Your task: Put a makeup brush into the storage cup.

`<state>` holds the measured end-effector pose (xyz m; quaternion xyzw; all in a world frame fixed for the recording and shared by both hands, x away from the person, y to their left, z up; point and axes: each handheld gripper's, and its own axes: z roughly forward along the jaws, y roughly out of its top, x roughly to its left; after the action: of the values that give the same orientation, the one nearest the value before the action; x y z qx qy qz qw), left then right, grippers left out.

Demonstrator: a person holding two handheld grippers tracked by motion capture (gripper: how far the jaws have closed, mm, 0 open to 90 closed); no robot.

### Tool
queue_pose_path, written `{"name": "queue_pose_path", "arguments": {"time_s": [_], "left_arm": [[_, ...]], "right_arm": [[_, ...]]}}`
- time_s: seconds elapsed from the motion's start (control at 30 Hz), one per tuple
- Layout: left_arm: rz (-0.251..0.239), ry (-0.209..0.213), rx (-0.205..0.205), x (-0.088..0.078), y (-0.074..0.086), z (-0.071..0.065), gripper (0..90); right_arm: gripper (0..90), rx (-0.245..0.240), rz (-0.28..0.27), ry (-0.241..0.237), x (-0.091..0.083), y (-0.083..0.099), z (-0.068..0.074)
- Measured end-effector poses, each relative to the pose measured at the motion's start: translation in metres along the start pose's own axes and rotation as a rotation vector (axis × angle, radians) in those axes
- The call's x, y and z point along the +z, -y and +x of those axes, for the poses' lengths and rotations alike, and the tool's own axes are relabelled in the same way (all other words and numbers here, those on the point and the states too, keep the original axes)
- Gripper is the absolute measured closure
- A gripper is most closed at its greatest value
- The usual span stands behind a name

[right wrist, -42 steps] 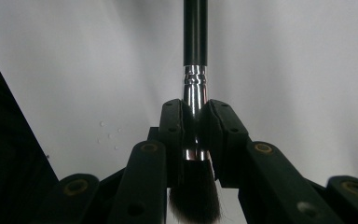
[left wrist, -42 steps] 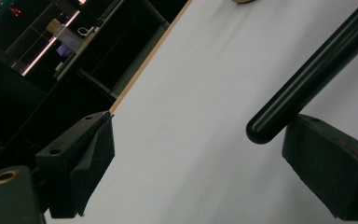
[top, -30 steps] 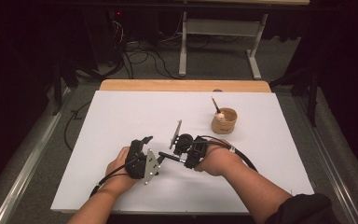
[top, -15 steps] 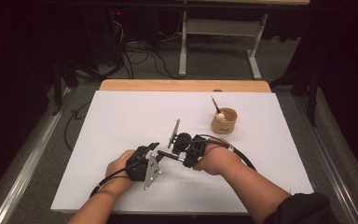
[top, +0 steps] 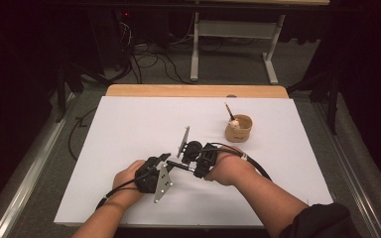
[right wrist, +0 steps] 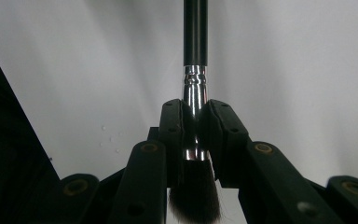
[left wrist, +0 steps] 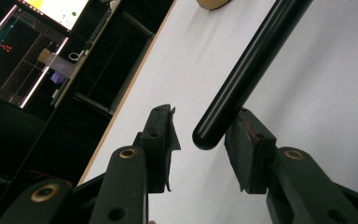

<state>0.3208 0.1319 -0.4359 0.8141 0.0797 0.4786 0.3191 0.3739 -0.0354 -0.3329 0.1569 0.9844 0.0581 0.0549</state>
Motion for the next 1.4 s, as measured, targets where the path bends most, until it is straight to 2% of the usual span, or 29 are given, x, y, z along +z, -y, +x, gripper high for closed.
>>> {"name": "queue_pose_path", "arguments": {"time_s": [0.3,0.57,1.03,1.4], "left_arm": [[0.008,-0.011,0.011,0.000,0.000,0.000,62.1],[0.016,0.002,0.024,0.001,0.001,-0.002,64.3],[0.035,-0.010,0.052,0.002,0.001,-0.004,65.9],[0.056,-0.002,0.074,0.003,0.002,-0.003,67.6]], "right_arm": [[78.4,-0.009,0.000,-0.002,-0.004,-0.005,0.000],[78.4,-0.011,0.003,-0.001,-0.007,-0.006,0.000],[78.4,-0.012,-0.010,0.004,-0.011,-0.008,0.000],[78.3,-0.024,-0.017,0.013,-0.012,-0.011,0.000]]}}
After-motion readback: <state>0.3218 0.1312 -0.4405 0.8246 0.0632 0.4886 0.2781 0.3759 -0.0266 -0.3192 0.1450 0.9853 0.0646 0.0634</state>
